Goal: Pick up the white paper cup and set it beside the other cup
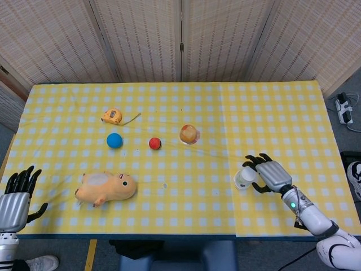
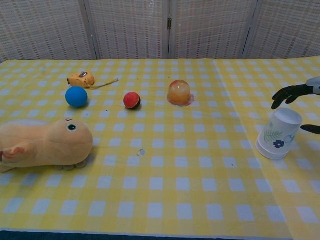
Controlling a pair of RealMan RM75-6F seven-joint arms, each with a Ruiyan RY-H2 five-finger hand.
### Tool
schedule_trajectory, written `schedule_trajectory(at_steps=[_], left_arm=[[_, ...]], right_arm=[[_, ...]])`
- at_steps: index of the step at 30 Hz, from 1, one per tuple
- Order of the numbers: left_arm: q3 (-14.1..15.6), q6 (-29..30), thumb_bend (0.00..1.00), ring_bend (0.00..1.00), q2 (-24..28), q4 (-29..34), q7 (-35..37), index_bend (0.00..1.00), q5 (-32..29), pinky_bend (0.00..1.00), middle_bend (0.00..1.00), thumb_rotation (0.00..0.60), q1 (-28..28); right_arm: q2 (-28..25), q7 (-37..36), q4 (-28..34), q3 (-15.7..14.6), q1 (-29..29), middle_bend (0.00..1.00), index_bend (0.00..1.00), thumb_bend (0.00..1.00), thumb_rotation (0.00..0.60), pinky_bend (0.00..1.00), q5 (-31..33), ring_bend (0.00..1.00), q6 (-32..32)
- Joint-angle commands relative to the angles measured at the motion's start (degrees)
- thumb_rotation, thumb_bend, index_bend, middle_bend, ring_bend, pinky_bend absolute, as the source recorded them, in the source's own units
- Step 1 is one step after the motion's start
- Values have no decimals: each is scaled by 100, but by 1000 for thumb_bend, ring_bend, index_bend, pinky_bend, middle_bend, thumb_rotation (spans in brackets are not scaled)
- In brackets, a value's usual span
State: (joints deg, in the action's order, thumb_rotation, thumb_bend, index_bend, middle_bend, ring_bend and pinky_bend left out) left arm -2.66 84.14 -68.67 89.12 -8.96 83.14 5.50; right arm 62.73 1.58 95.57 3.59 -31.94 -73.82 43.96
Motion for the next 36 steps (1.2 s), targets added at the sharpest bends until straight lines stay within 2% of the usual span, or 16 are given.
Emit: schedule_trajectory(at_steps=[1,24,36], left_arm=[[-3,0,316,0,-6,-6,4,43,3,0,0,600,3],[-5,-35,316,0,-40,-67,25,30,-30,0,0,600,8],[-12,-37,316,0,-9,-1,-9,26,-9,0,0,600,27]], right_arm=[[9,-9,-10,-3,-9,117,248,468,600,46,12,145,7],[112,68,-79,-28,-97,153,341,480,600,60,123,153,133],[-417,-499,388,71,76,158,343,492,600,62,-307,163,610]])
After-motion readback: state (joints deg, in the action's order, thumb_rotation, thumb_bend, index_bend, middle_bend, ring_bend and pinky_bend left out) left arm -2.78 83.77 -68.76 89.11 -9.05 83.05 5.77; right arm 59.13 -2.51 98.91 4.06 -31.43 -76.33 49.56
